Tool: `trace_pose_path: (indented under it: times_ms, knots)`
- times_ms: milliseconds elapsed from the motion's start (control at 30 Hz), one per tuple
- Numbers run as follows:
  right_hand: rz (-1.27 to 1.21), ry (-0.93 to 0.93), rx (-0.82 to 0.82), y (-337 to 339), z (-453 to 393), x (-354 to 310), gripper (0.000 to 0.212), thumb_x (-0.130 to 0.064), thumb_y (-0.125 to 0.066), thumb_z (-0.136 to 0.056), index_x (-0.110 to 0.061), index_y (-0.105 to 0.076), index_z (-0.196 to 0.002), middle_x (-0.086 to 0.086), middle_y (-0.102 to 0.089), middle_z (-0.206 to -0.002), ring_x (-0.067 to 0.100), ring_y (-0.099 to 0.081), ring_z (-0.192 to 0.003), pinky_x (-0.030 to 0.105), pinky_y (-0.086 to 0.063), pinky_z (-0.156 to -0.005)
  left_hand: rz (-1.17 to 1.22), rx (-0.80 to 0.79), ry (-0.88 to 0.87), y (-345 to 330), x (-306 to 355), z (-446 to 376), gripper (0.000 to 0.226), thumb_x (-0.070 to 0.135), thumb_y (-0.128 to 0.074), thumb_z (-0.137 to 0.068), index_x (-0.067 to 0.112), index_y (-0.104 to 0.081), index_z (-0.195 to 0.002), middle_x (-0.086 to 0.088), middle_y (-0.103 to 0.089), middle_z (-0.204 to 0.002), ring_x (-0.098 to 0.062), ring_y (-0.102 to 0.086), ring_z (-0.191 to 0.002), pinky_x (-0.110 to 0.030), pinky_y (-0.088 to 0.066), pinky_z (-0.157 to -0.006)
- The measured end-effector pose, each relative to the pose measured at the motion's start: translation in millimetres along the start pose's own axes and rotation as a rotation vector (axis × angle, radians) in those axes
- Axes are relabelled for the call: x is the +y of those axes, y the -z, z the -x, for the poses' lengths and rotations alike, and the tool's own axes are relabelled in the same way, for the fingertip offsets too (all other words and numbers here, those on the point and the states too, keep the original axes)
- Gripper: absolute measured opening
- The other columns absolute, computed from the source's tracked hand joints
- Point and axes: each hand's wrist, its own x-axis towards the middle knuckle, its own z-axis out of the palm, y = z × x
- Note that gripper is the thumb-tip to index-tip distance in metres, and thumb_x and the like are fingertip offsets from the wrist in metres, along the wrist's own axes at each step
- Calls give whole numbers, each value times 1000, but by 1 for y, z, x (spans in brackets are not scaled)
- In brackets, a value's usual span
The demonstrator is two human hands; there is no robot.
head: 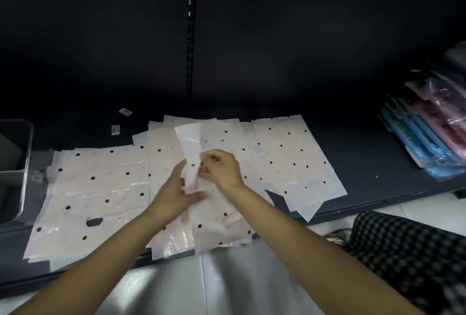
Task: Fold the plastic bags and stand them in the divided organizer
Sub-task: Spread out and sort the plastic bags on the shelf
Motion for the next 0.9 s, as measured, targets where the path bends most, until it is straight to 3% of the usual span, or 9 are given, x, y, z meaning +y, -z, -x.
trace_pose_path:
  times_ms: [67, 200, 333, 400, 433, 500, 567, 700, 900]
  knots:
    - [93, 58, 13, 10, -6, 11, 12, -13, -60, -89, -7, -70, -94, -5, -66, -85, 14, -63, -80, 19, -52, -76, -78, 205, 11, 11, -8, -11, 86, 6, -70, -82, 23, -19, -148, -16, -58, -119, -29, -57, -104, -33, -47, -89]
    - [503, 83, 218, 79, -24, 50, 35, -16, -58, -91, -8, -57, -126, 10, -54, -133, 23, -49, -124, 25, -36, -103, -216, 395, 12, 38, -33, -23, 87, -2, -64, -84, 19, -12, -151, -19, -59, -94, -41, -56, -104, -35, -40, -79]
    - [968, -65, 151, 152, -32, 95, 64, -45, -51, -93, -22, -28, -148, 4, -18, -157, 25, -12, -145, 35, -18, -116, -555, 500, -154, 40, -53, -23, 78, 10, -68, -84, 10, -24, -148, -27, -30, -146, -45, -35, -129, -53, -39, -99]
    - [1022, -51, 149, 169, -31, 106, 58, -49, -48, -93, -28, -34, -145, 2, -21, -157, 23, -13, -145, 35, -20, -116, -867, 342, -370, 34, -58, -21, 69, 44, -56, -89, 13, -33, -145, -21, -21, -153, -42, -20, -140, -54, -21, -113]
    - [988, -30, 183, 173, -31, 108, 53, -47, -50, -93, -28, -40, -142, 0, -27, -155, 22, -18, -143, 35, -24, -115, -995, 168, -415, 28, -58, -19, 73, 64, -35, -87, 20, -31, -146, -13, -14, -156, -36, -14, -143, -49, -9, -117]
    - [877, 11, 282, 176, -30, 108, 42, -39, -52, -94, -25, -53, -133, -1, -39, -148, 19, -28, -138, 34, -31, -111, -1154, -105, -437, 14, -64, -18, 93, 82, 5, -69, 36, -12, -148, 1, 9, -155, -26, 3, -146, -38, 7, -115]
    - [768, 7, 358, 178, -30, 104, 35, -34, -51, -96, -17, -60, -125, 0, -49, -140, 19, -38, -133, 34, -35, -106, -1232, -200, -406, 2, -74, -22, 96, 84, 21, -57, 42, 10, -144, 7, 26, -149, -22, 18, -144, -33, 12, -113]
    - [552, -83, 380, 184, -30, 90, 41, -33, -38, -100, -2, -64, -96, 15, -65, -100, 33, -57, -102, 35, -44, -84, -1283, -228, -397, -11, -74, -36, 70, 73, -10, -83, 43, 20, -140, 7, 29, -150, -21, 24, -141, -34, 13, -114]
    - [157, -80, 410, 185, -28, 58, 45, -32, -35, -102, -8, -43, -139, 6, -44, -143, 20, -38, -134, 26, -26, -110, -1256, -312, -357, -23, -54, -47, 71, 67, -27, -90, 40, 6, -147, 6, 22, -154, -20, 23, -142, -35, 10, -117]
